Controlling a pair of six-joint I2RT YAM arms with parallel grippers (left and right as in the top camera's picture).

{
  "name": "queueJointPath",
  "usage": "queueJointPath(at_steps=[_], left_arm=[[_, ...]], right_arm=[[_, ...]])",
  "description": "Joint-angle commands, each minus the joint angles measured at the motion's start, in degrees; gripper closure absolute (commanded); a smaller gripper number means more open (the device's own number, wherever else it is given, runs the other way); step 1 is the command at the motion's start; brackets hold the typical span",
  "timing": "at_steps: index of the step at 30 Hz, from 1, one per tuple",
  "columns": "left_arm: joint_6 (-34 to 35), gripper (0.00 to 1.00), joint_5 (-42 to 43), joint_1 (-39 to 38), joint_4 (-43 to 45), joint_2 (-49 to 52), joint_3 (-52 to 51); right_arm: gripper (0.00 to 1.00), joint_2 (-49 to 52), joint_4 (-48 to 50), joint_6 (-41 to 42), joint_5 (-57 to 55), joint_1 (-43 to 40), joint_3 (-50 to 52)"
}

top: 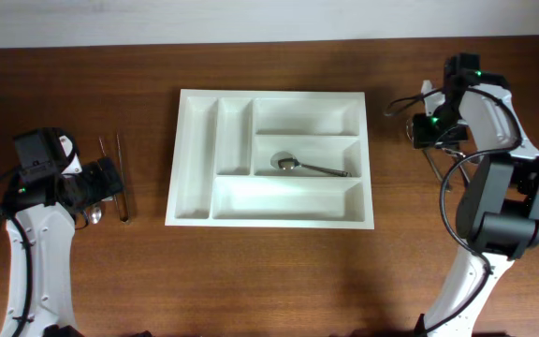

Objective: Pack container
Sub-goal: 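Grasp the second metal spoon with the right gripper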

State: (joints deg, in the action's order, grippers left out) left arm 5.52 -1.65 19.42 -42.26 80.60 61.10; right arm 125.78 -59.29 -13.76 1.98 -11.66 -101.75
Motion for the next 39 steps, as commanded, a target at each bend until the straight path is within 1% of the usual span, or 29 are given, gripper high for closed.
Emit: queueJointPath(at_steps=[1,28,29,31,33,39], left_arm=[[-0.7,0.01,0.8,0.3,0.2,0.2,1.2],[-0.7,0.01,0.8,0.3,0.2,0.2,1.2],[-0.7,0.01,0.8,0.3,0.2,0.2,1.2],[-0.7,0.01,0.8,0.3,0.2,0.2,1.2],[-0.7,0.01,0.8,0.3,0.2,0.2,1.2],[-0.7,0.01,0.8,0.3,0.2,0.2,1.2]], right_arm=[[0.64,-1.4,1.1,-1.1,-1.1,-1.6,0.6],[0.65,4.8,0.2,-0.5,1.1,-1.9,1.2],[0.65,4.9,0.2,-0.3,1.1,-1.9,1.3],[0.73,5.1,0.2,-0.3,1.2,-1.9,1.3],[0.78,5.1,0.2,-0.3,1.3,-1.9,1.3],[0.88,5.1,-0.7,0.3,2.8,-1.8,1.3]])
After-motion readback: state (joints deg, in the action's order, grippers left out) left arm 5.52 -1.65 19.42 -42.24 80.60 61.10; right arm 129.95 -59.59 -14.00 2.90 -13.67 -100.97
